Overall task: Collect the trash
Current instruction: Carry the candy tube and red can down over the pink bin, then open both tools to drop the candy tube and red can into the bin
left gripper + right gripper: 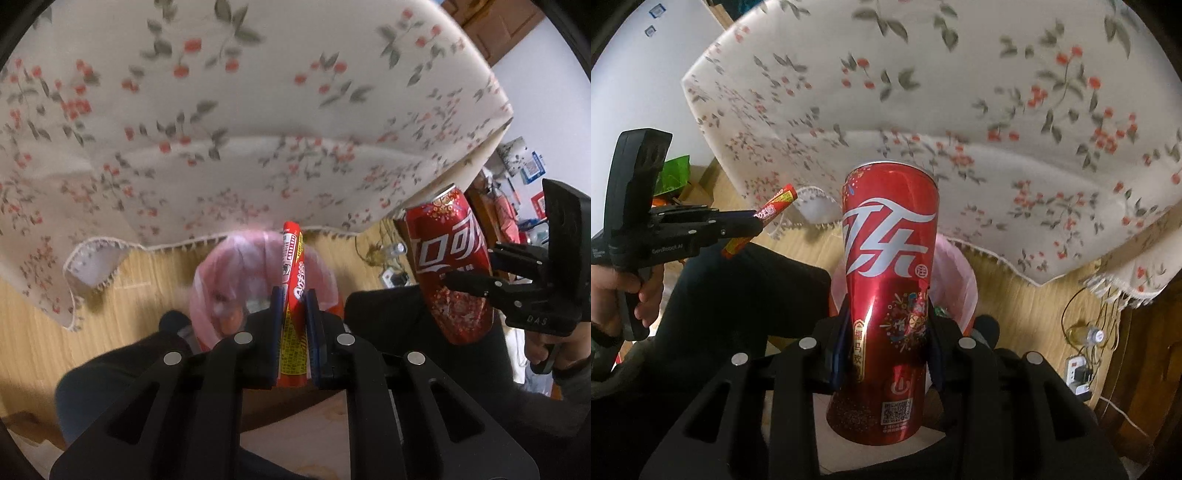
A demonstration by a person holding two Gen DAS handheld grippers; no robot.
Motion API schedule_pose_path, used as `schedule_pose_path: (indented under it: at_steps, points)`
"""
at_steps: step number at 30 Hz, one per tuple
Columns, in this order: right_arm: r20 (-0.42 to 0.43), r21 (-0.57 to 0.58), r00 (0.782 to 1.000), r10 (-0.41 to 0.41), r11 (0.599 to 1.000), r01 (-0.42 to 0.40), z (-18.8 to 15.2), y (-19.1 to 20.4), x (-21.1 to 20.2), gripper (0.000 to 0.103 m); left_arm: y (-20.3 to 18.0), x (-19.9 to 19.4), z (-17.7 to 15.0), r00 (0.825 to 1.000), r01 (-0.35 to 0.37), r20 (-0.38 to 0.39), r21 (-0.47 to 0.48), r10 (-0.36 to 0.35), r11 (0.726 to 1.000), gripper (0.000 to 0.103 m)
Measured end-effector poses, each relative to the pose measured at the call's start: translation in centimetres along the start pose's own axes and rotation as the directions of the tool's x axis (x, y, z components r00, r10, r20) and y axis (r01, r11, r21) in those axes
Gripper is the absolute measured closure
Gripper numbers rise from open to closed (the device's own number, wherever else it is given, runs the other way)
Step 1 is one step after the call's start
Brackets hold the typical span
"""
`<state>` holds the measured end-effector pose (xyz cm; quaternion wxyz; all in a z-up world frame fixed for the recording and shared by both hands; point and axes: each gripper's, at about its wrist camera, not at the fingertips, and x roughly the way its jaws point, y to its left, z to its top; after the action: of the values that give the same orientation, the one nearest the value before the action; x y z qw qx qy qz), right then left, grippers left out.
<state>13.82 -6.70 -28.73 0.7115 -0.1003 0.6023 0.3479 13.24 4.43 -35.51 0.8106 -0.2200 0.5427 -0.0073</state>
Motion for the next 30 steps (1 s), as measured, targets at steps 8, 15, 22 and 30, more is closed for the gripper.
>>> schedule_pose_path:
  at_steps: [8,15,22,30]
  points:
    - [-0.072,0.037,0.997,0.010,0.999,-0.007,-0.2,-1.5,4.0,0.069,1.2,3.9,-0.3,0.995,0.000,-0.096,-0.019,-0.002,1.000,0.091]
    - [-0.127,0.060,0.992,0.019,0.998,-0.011,-0.2,-2.5,7.0,0.069,2.2,6.9,-0.3,0.987,-0.004,-0.158,-0.042,-0.003,0.999,0.090]
    - [-0.162,0.074,0.986,0.032,0.997,-0.020,0.1,-3.0,9.0,0.069,3.3,9.1,-0.2,0.979,0.001,-0.203,-0.070,-0.015,0.998,0.090]
    - [-0.189,0.106,0.981,0.048,0.994,-0.028,0.8,-3.7,10.9,0.019,3.9,10.0,0.2,0.975,0.001,-0.221,-0.082,-0.020,0.997,0.051]
